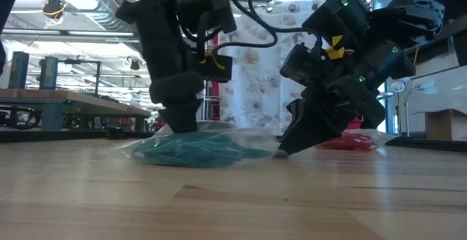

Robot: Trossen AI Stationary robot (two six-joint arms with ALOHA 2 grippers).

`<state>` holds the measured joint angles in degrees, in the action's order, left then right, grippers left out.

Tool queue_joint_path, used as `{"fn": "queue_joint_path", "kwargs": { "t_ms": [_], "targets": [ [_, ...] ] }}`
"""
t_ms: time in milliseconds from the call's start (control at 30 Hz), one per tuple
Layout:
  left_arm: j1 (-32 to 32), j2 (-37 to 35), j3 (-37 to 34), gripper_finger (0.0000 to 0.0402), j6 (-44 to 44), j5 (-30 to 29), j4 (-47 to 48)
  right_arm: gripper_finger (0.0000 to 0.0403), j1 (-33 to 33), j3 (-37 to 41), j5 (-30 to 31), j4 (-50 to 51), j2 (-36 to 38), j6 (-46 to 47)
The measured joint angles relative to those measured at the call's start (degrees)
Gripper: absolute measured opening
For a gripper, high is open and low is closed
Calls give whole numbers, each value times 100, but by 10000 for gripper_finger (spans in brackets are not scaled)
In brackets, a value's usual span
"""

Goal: Sort rubber bands
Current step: Close the transparent zip lock bag

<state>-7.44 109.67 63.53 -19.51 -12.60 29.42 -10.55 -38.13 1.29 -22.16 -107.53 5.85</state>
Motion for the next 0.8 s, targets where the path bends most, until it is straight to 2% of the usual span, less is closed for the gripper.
{"fn": "queue_joint_path", "kwargs": {
  "t_ms": [367, 800],
  "targets": [
    [22, 22, -4, 1, -117, -63, 416, 14, -336, -8, 240, 133, 13, 69],
    [-65, -33, -236, 1, -554, 128, 412, 14, -422, -9, 174, 239, 29, 301]
  ]
}}
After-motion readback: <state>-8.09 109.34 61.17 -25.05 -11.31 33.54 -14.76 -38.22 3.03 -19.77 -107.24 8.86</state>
